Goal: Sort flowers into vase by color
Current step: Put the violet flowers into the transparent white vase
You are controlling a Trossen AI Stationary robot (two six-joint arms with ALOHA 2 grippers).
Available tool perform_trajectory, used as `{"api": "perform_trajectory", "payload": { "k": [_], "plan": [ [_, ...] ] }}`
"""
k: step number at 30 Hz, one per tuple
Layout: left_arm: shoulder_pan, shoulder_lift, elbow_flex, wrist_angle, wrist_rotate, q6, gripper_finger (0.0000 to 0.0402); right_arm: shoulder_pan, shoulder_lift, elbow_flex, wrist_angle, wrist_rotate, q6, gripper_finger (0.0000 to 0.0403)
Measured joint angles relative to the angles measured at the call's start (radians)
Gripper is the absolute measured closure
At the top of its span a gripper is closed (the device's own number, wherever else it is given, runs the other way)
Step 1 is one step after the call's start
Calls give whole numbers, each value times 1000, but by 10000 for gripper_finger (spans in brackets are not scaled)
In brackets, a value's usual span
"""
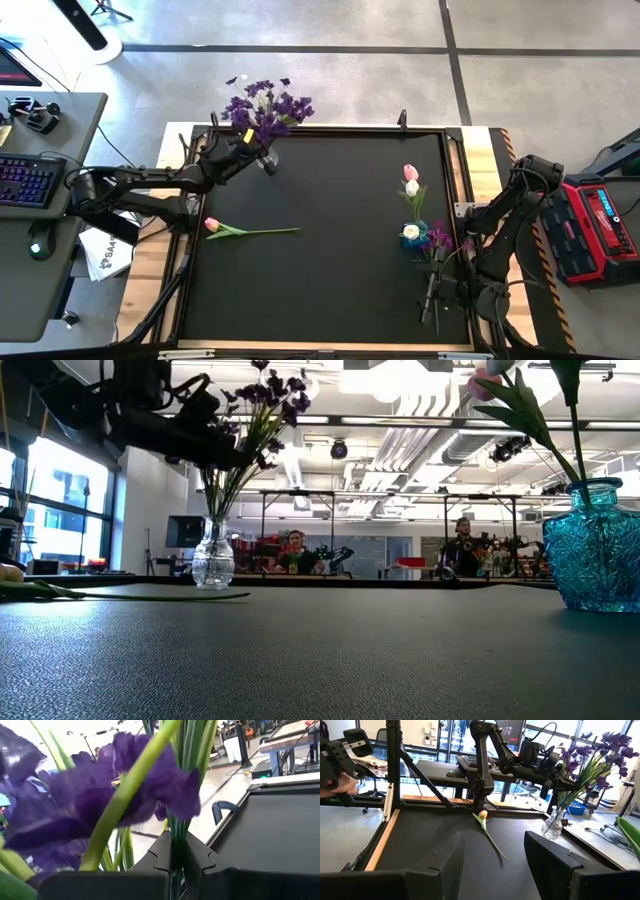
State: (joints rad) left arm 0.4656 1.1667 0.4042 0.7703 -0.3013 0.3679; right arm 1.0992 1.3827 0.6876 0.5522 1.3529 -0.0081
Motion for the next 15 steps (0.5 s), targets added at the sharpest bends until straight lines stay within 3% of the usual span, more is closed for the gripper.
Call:
{"api": "perform_trajectory", "payload": {
  "k": [8, 15],
  "plan": [
    [0, 0, 0, -83, -30, -1, 392, 0, 0, 0, 60, 0, -58, 210],
    [-1, 0, 0, -85, -73, -24, 343, 0, 0, 0, 111, 0, -116, 210]
  ]
}}
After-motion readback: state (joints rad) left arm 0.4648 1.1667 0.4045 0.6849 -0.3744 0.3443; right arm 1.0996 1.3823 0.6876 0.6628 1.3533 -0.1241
